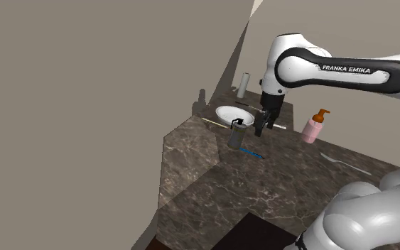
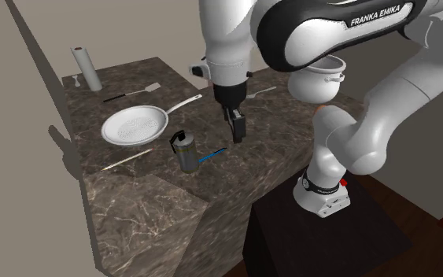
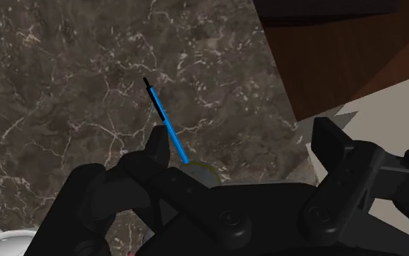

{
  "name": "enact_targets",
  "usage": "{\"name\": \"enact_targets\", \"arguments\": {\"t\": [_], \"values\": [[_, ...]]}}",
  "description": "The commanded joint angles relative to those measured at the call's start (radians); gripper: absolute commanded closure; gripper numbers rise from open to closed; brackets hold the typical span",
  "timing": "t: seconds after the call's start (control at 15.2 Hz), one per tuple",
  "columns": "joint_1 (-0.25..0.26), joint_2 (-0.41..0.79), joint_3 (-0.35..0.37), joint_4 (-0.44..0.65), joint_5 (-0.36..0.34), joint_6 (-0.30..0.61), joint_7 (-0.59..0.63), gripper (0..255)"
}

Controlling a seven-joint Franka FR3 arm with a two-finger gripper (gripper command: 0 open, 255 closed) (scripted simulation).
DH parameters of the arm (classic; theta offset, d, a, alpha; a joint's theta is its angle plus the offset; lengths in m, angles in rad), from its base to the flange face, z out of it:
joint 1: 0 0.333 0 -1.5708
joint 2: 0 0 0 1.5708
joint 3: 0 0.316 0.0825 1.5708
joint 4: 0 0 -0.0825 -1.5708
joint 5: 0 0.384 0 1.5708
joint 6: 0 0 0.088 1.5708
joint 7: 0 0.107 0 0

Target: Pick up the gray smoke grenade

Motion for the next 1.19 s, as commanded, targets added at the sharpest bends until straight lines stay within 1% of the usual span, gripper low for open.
{"name": "enact_targets", "arguments": {"t": [0.0,0.4,0.53,0.59,1.06,1.12], "values": [[-0.013,0.071,-0.010,0.036,0.006,0.050,0.022,0],[-0.050,0.270,-0.047,0.153,0.028,0.174,0.069,0],[-0.061,0.336,-0.061,0.200,0.039,0.208,0.082,0],[-0.063,0.348,-0.063,0.208,0.041,0.213,0.084,0],[-0.063,0.366,-0.064,0.124,0.041,0.316,0.085,0],[-0.063,0.366,-0.064,0.124,0.041,0.316,0.085,0]]}}
